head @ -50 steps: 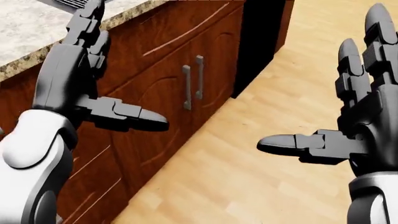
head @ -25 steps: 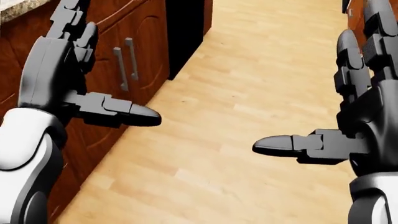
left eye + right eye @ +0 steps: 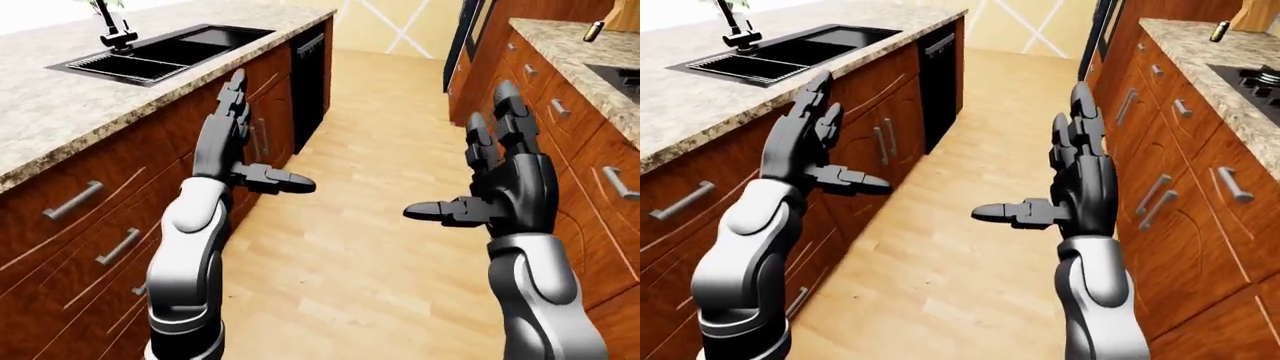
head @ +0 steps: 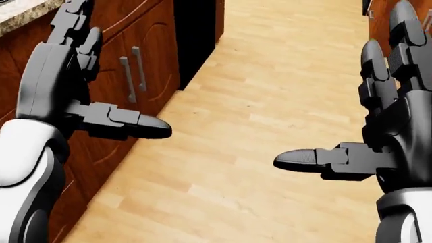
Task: Move the drinks to the dining counter.
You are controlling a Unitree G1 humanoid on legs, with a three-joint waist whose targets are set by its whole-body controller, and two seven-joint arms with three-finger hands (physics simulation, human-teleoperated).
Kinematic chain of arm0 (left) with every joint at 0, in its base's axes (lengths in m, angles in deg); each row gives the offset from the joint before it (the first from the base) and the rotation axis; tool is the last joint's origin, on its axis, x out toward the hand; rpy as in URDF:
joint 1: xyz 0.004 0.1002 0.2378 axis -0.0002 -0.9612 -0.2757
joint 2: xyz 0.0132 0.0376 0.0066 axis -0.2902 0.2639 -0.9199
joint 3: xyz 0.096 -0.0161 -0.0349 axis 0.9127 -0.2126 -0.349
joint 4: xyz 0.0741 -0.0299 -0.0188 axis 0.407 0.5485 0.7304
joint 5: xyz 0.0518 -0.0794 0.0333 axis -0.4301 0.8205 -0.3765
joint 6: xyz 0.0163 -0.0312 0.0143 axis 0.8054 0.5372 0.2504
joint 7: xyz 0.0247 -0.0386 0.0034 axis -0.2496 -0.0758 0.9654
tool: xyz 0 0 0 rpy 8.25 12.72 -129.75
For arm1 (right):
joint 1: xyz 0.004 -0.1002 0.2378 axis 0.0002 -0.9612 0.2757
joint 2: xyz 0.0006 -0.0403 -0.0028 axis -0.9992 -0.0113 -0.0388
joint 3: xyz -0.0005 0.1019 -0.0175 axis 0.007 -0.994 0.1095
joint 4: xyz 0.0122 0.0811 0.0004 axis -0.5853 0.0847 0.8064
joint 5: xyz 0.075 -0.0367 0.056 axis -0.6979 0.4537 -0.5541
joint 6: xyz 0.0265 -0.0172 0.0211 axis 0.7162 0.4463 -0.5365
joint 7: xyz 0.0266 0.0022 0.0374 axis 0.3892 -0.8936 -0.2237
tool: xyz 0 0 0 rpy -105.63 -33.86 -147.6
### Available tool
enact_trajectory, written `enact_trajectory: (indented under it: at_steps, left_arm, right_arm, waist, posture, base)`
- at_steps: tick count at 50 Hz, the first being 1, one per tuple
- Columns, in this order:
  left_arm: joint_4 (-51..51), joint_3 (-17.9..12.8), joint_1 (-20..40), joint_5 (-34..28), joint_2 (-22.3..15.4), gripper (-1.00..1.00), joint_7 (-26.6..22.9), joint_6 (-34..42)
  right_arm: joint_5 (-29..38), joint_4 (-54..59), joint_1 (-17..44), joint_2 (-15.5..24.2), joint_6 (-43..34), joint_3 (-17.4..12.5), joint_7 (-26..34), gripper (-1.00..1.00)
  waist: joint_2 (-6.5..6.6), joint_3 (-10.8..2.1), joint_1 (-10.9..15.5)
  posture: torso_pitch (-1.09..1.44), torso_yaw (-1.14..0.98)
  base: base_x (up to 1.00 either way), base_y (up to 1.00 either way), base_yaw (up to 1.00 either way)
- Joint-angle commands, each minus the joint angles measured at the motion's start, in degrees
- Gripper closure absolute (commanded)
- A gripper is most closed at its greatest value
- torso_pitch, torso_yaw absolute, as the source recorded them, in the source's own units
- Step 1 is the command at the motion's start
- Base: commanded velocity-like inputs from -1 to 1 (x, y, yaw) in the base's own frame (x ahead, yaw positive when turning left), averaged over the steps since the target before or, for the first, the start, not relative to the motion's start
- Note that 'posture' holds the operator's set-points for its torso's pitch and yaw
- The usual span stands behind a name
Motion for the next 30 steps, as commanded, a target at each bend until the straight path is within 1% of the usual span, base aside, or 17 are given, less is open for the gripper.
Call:
enact_trajectory:
  at_steps: [1,5,6,7,8,9,10,11,14,15,16,20,21,22,23,25,30]
  left_arm:
    - [-1.6,0.5,1.8,0.3,0.0,-1.00,-0.2,-1.9]
    - [-1.9,0.5,2.0,0.3,0.0,-1.00,-0.2,-1.5]
    - [-2.0,0.5,2.1,0.3,0.0,-1.00,-0.2,-1.3]
    - [-2.0,0.4,2.2,0.4,0.0,-1.00,-0.2,-1.3]
    - [-2.1,0.4,2.1,0.4,0.0,-1.00,-0.2,-1.4]
    - [-2.2,0.4,2.1,0.4,0.0,-1.00,-0.2,-1.3]
    - [-2.2,0.4,2.0,0.4,0.0,-1.00,-0.2,-1.3]
    - [-2.0,0.4,2.0,0.4,-0.1,-1.00,-0.2,-1.5]
    - [-2.3,0.3,2.2,0.4,-0.1,-1.00,-0.2,-1.2]
    - [-2.3,0.4,2.2,0.4,-0.1,-1.00,-0.2,-1.3]
    - [-2.2,0.4,2.1,0.4,-0.1,-1.00,-0.2,-1.4]
    - [-2.7,0.4,2.1,0.4,-0.1,-1.00,-0.3,-1.0]
    - [-3.0,0.4,2.0,0.4,-0.1,-1.00,-0.3,-0.8]
    - [-3.3,0.5,2.0,0.4,-0.1,-1.00,-0.4,-0.6]
    - [-3.5,0.5,2.0,0.4,-0.1,-1.00,-0.4,-0.4]
    - [-3.6,0.5,1.9,0.3,-0.1,-1.00,-0.4,-0.3]
    - [-3.2,0.6,1.8,0.2,0.0,-1.00,-0.5,-0.7]
  right_arm:
    - [-0.1,-1.5,1.0,0.4,1.5,-0.6,-0.2,-1.00]
    - [-0.5,-1.9,1.2,0.6,0.9,-0.6,-0.3,-1.00]
    - [-0.5,-2.0,1.2,0.6,0.8,-0.6,-0.2,-1.00]
    - [-0.4,-2.1,1.3,0.7,0.7,-0.5,-0.2,-1.00]
    - [-0.3,-2.1,1.4,0.7,0.6,-0.4,-0.2,-1.00]
    - [-0.2,-2.1,1.4,0.7,0.7,-0.3,-0.2,-1.00]
    - [-0.1,-2.0,1.3,0.7,0.8,-0.2,-0.1,-1.00]
    - [0.0,-2.0,1.3,0.7,0.9,-0.2,-0.1,-1.00]
    - [0.5,-2.0,1.4,0.7,0.8,0.0,-0.1,-1.00]
    - [0.7,-1.9,1.4,0.7,0.8,0.1,0.0,-1.00]
    - [1.0,-1.8,1.4,0.7,0.9,0.1,0.1,-1.00]
    - [1.0,-1.9,1.5,0.5,1.2,-0.3,0.1,-1.00]
    - [0.9,-1.9,1.5,0.5,1.3,-0.5,0.1,-1.00]
    - [1.0,-1.7,1.4,0.5,1.6,-0.4,0.2,-1.00]
    - [1.1,-1.6,1.2,0.5,1.9,-0.3,0.2,-1.00]
    - [1.0,-1.4,1.2,0.4,2.2,-0.2,0.3,-1.00]
    - [0.1,-1.6,0.7,0.2,2.0,-0.5,0.3,-1.00]
  waist:
    - [0.49,-0.84,0.0]
    - [0.19,-3.31,-0.1]
    - [-1.95,-4.49,-0.5]
    - [-6.69,-4.42,-1.0]
    - [-4.15,-0.80,-1.0]
    - [-5.09,-1.37,-1.5]
    - [-4.26,-2.65,-2.5]
    - [-3.81,-2.50,-2.6]
    - [-2.28,-0.50,-1.8]
    - [-0.56,-0.05,-2.7]
    - [-0.59,0.71,-3.1]
    - [1.39,-0.91,-2.5]
    - [3.08,-2.14,-1.8]
    - [1.04,-0.14,-1.3]
    - [1.52,1.07,-1.5]
    - [1.84,0.00,-0.9]
    - [1.31,0.08,-0.5]
  posture:
    - [0.00,0.00]
    - [0.00,0.00]
    - [0.00,0.00]
    - [0.00,0.00]
    - [0.00,0.00]
    - [0.00,0.00]
    - [0.00,0.00]
    - [0.00,0.00]
    - [0.00,0.00]
    - [0.00,0.00]
    - [0.00,0.00]
    - [0.00,0.00]
    - [0.00,0.00]
    - [0.00,0.00]
    - [0.00,0.00]
    - [0.00,0.00]
    - [0.00,0.00]
  base:
    - [1.00,0.00,-0.17]
    - [0.68,0.00,-0.66]
    - [0.00,0.00,-1.00]
    - [0.00,0.00,-1.00]
    - [0.00,0.00,-1.00]
    - [0.00,0.00,-1.00]
    - [0.00,0.00,-1.00]
    - [0.00,0.00,-1.00]
    - [0.15,-0.09,-0.60]
    - [0.31,-0.05,0.00]
    - [0.34,0.00,0.00]
    - [0.57,0.00,0.00]
    - [0.68,0.00,0.00]
    - [0.68,0.00,0.00]
    - [0.70,0.00,0.00]
    - [0.74,0.00,0.00]
    - [0.84,0.00,0.00]
